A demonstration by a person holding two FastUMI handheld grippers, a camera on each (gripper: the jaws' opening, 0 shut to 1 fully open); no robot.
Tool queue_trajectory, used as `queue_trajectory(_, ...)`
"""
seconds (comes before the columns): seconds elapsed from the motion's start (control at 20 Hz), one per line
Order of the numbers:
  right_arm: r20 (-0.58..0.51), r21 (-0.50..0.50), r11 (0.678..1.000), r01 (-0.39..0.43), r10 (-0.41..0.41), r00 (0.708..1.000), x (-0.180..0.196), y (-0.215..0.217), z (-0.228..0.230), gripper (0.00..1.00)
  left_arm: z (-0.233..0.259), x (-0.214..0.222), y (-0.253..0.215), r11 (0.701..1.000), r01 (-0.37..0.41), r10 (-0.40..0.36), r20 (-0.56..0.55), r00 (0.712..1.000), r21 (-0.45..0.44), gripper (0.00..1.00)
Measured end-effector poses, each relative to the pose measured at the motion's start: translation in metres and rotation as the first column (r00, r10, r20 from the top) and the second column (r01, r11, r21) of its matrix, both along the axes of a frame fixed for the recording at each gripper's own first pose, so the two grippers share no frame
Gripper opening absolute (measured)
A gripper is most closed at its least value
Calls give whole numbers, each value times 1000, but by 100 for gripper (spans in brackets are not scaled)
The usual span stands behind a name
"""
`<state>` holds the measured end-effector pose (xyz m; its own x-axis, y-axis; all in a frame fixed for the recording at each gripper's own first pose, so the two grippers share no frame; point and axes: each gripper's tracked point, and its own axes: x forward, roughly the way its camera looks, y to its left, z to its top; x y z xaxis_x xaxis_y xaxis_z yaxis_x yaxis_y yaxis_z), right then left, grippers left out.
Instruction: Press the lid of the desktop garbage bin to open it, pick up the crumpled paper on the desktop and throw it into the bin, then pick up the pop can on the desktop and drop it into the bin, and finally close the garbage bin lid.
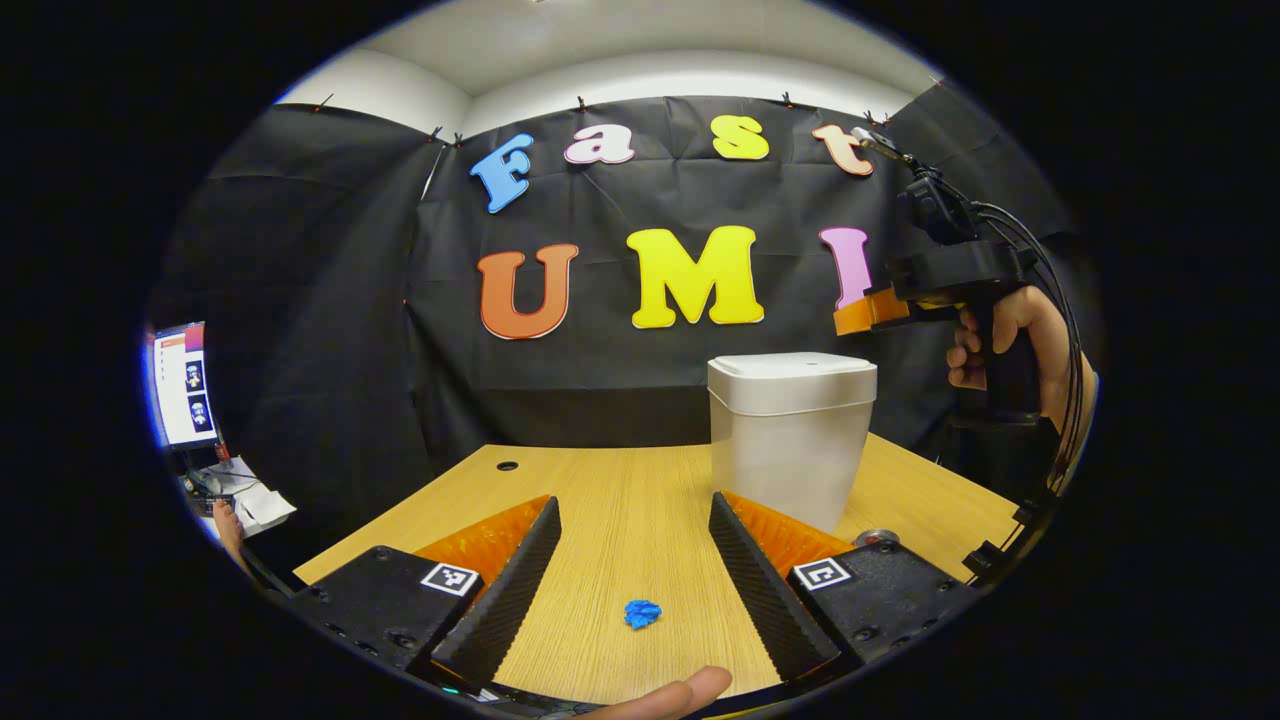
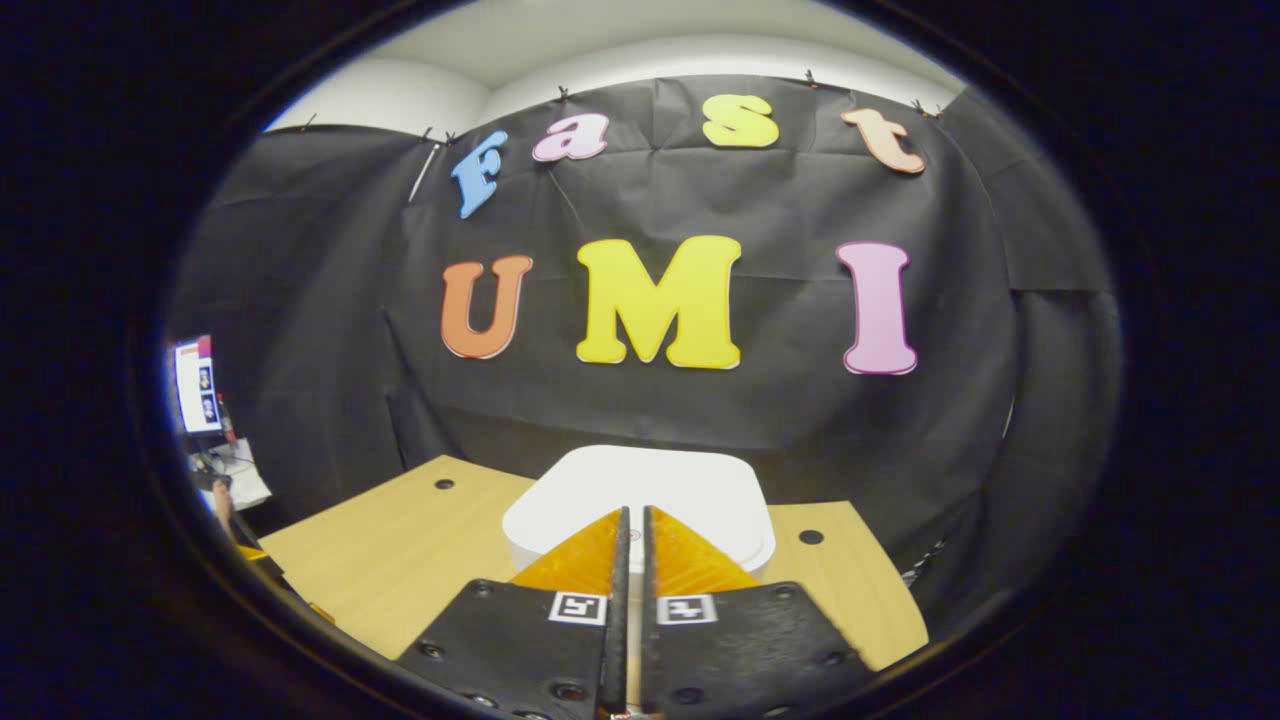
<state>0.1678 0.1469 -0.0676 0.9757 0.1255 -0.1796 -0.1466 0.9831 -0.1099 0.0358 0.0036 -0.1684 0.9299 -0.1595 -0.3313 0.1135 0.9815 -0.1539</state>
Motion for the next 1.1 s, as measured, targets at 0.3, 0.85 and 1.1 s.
queue_trajectory(0.3,-85,-28,999,16,-19,996,15,18,-17,0,-14,5,17,1000,-20,20,-18,1000,22,98)
queue_trajectory(0.85,-177,-20,996,87,-89,980,27,15,-41,0,-42,8,32,999,-47,46,-86,995,-7,98)
queue_trajectory(1.1,-188,18,994,112,-106,976,31,5,-44,1,-51,7,28,999,-43,41,-114,993,-20,98)
